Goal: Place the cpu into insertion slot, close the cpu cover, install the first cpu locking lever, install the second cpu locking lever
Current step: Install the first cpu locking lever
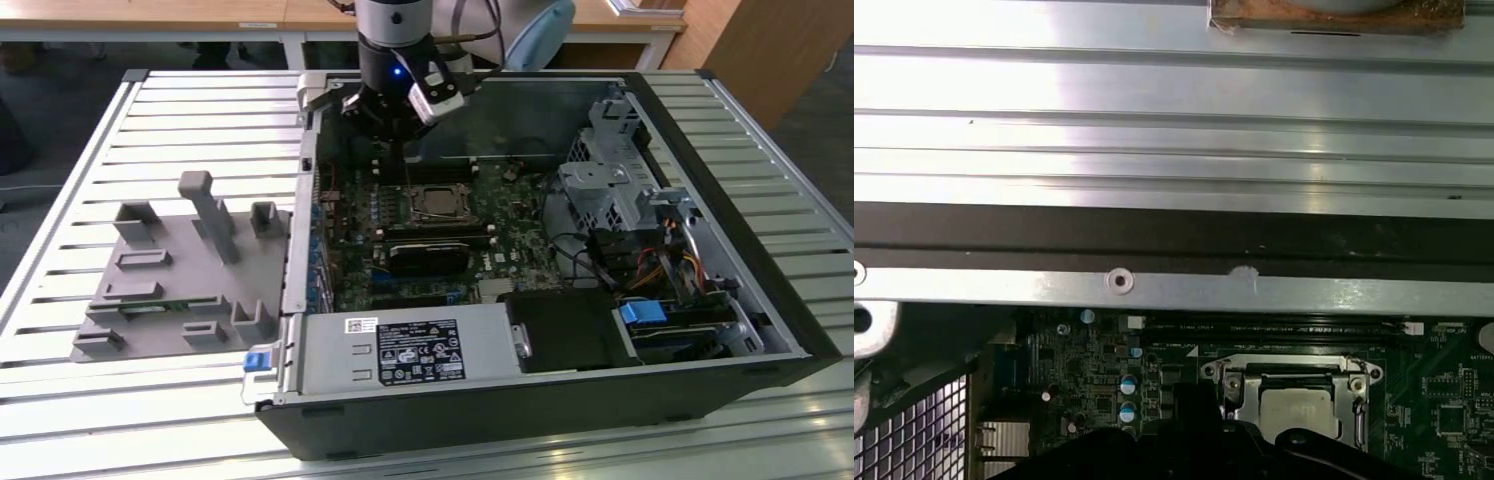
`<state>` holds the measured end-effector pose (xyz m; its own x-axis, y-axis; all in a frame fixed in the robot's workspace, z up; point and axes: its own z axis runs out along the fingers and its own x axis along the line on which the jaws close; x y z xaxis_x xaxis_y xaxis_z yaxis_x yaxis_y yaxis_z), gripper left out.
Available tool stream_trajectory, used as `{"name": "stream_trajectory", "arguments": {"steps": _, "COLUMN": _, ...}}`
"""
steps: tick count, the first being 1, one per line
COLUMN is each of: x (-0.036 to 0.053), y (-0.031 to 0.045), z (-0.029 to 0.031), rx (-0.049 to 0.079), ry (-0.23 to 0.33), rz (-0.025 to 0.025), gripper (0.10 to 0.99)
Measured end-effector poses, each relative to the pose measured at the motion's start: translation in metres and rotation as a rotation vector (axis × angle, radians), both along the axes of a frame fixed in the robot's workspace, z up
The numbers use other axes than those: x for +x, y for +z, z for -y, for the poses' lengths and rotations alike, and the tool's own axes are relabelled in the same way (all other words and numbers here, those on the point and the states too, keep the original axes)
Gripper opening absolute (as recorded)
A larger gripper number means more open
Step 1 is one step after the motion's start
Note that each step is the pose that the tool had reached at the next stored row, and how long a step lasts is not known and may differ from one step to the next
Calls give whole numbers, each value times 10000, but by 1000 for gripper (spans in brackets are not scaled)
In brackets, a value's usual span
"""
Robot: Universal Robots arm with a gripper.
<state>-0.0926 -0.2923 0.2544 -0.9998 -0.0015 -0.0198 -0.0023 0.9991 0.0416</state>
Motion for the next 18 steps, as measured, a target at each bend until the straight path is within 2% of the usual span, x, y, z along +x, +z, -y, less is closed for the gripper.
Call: {"name": "stream_trajectory", "arguments": {"steps": 18, "x": 175, "y": -5, "z": 0, "rx": 0, "ry": 0, "rz": -9, "gripper": 125}}
